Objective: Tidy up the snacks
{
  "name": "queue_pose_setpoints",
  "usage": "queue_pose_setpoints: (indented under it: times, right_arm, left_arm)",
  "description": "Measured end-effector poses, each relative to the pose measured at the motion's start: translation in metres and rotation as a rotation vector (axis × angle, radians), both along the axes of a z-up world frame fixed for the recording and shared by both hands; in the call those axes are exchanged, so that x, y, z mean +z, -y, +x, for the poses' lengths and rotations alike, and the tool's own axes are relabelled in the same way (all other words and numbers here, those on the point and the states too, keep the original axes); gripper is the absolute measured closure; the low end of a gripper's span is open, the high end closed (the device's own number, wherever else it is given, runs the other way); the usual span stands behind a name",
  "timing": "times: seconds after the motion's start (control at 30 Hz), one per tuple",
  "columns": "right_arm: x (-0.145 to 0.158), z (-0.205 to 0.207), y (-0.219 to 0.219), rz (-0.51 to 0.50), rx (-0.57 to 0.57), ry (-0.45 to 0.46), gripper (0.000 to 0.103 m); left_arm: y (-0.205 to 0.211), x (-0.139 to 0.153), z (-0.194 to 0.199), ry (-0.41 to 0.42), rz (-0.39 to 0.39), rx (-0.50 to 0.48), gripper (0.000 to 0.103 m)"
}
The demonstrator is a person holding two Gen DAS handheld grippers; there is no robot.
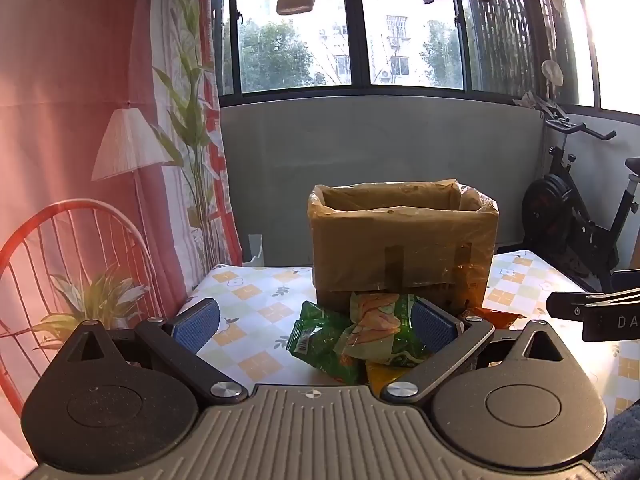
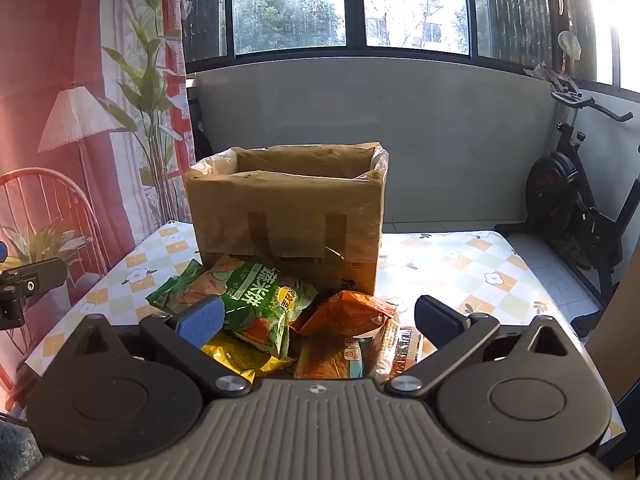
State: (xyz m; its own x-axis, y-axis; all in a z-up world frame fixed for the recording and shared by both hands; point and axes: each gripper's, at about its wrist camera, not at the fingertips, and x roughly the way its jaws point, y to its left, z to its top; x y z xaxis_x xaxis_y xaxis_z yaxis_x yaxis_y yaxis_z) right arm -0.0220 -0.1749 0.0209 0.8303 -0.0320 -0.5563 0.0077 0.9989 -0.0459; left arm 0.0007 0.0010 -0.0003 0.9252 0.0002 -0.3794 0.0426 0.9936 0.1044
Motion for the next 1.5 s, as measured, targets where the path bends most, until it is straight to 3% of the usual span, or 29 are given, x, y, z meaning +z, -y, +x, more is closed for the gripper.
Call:
queue_pose_setpoints:
  times: [0.03,1.5]
  right_arm:
    - [0.0,0.0,0.0,0.001,0.0,0.002,0.0]
    - [0.0028,-0.0024,0.0043,0.021,-0.015,0.019,0.0]
  left_arm:
    - [0.0027,-0.0005,-0.0005,0.009,0.033,0.001,0.0]
    - [0.0016,-0.0003,-0.0018,0.018,0.002,-0.014,0.0]
